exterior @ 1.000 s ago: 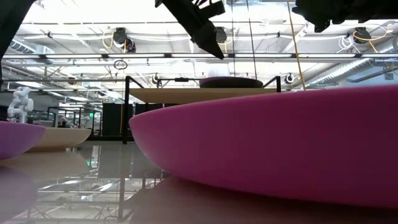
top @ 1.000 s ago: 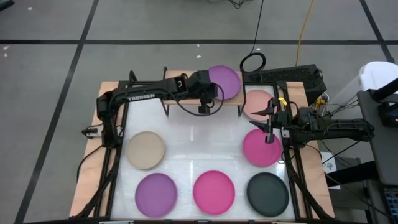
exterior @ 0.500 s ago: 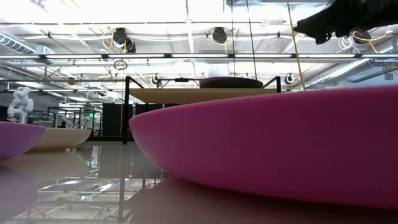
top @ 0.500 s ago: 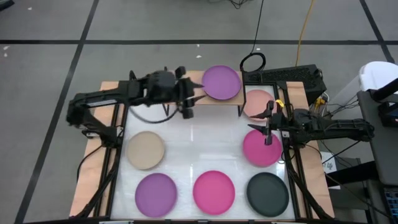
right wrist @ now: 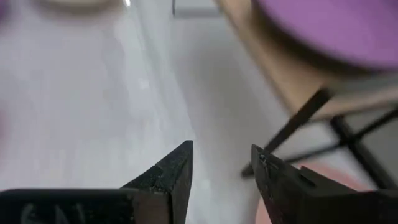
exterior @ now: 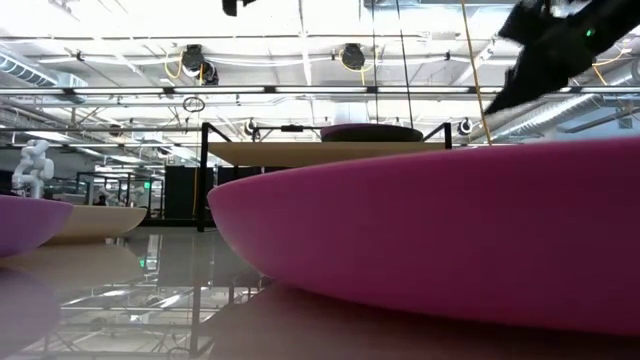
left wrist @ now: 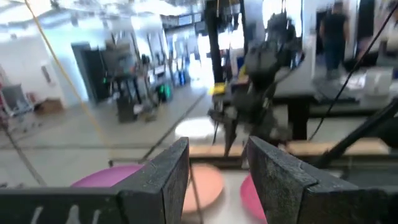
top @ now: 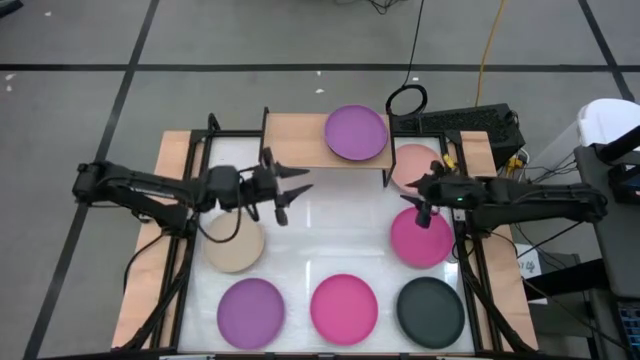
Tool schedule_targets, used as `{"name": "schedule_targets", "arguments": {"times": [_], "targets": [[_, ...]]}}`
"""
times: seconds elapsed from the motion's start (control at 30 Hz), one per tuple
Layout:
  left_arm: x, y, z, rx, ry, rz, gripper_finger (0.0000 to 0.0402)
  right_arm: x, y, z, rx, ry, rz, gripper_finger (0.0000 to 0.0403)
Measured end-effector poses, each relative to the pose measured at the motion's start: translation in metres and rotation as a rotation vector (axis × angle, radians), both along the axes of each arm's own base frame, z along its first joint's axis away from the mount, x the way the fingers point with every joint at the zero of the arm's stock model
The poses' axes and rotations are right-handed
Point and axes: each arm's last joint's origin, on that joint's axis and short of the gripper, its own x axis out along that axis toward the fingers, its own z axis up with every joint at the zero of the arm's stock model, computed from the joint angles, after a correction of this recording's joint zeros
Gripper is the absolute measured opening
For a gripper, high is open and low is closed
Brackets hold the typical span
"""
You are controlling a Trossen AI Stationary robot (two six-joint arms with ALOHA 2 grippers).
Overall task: Place and stack plates onto a shelf
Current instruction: Stack the pink plate on top of the violet plate on the shelf
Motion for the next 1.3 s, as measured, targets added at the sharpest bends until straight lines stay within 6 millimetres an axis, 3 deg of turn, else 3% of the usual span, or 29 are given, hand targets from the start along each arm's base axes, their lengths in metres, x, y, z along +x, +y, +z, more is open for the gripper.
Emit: {"name": "schedule_targets", "arguments": {"times": [0.23,0.67,1.3], "targets": [[-0.008,-0.003,-0.029,-0.021,-0.045,-0.013,0.0170,0.015,-0.010,-0.025,0.100,0.203,-0.109,0.0144],[-0.008,-0.001,-0.028,-0.017,-0.053,-0.008,0.0170,0.031,-0.046,-0.059,0.194,0.379,-0.408,0.0144],[-0.007,-0.007,-0.032,-0.065,-0.018,-0.037,0.0170,0.040,-0.079,-0.093,0.200,0.489,-0.491,0.0144]]}}
